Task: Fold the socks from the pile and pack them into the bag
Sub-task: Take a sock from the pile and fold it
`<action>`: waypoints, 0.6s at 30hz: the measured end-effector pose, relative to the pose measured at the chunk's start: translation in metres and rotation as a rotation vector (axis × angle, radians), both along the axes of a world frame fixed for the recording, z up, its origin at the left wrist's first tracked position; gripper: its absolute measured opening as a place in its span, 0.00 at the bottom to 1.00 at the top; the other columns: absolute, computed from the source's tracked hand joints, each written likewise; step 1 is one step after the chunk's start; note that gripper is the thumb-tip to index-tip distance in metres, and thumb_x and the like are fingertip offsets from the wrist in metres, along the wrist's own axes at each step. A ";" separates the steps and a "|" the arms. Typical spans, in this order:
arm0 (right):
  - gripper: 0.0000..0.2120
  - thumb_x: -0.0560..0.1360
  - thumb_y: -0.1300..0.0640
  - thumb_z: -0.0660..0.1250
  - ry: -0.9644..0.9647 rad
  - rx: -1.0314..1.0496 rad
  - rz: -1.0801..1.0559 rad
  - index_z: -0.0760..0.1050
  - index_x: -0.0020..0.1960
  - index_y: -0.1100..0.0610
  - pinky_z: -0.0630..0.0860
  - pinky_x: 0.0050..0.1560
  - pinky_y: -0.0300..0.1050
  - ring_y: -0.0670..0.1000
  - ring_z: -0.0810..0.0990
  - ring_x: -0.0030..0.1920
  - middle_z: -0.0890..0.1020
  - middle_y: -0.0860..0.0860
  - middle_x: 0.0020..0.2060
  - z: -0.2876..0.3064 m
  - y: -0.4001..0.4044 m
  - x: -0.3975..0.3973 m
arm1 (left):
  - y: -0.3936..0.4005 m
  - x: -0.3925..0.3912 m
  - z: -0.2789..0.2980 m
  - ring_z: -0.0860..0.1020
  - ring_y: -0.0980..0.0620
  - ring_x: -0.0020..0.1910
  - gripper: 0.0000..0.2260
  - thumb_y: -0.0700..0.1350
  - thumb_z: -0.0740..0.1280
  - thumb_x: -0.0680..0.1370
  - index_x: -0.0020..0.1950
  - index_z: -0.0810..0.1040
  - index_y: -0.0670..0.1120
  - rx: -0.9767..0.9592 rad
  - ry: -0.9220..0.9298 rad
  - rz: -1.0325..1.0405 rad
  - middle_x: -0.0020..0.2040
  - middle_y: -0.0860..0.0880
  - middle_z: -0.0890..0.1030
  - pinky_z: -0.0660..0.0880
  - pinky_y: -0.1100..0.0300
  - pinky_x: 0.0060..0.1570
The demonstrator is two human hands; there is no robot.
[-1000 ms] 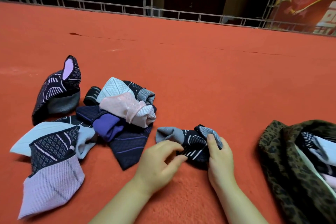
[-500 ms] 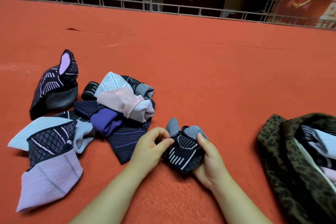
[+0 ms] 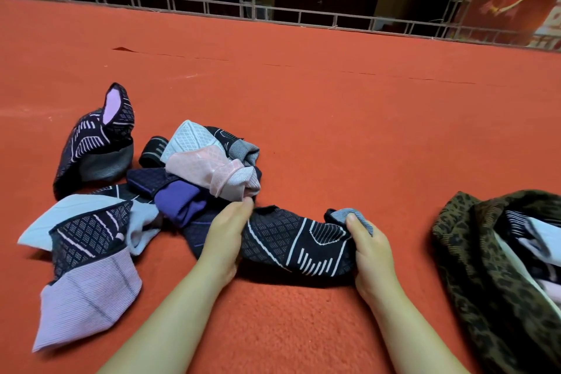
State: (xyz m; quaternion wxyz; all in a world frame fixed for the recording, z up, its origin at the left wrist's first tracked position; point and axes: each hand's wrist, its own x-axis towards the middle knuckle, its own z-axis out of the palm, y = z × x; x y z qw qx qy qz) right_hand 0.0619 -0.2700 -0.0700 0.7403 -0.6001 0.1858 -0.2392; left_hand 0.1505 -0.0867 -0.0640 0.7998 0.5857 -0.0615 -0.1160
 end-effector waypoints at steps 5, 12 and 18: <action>0.14 0.69 0.51 0.65 0.019 -0.058 0.091 0.81 0.46 0.60 0.76 0.45 0.48 0.53 0.81 0.42 0.84 0.56 0.40 -0.001 -0.002 -0.002 | 0.007 0.003 -0.004 0.80 0.55 0.39 0.12 0.56 0.68 0.68 0.40 0.82 0.48 0.497 -0.203 -0.239 0.39 0.52 0.84 0.75 0.53 0.50; 0.11 0.79 0.56 0.62 0.038 -0.090 0.055 0.82 0.47 0.59 0.77 0.50 0.50 0.54 0.83 0.43 0.85 0.57 0.43 -0.001 0.000 -0.001 | 0.006 0.000 0.007 0.81 0.53 0.49 0.19 0.50 0.57 0.74 0.53 0.82 0.43 -0.366 0.111 -0.176 0.53 0.46 0.83 0.76 0.58 0.54; 0.14 0.76 0.51 0.63 0.049 -0.116 0.098 0.82 0.47 0.60 0.78 0.46 0.48 0.53 0.83 0.42 0.85 0.58 0.43 0.000 0.000 -0.002 | 0.004 -0.004 0.005 0.72 0.57 0.37 0.17 0.47 0.58 0.81 0.39 0.77 0.38 0.232 -0.286 0.142 0.38 0.43 0.77 0.69 0.69 0.39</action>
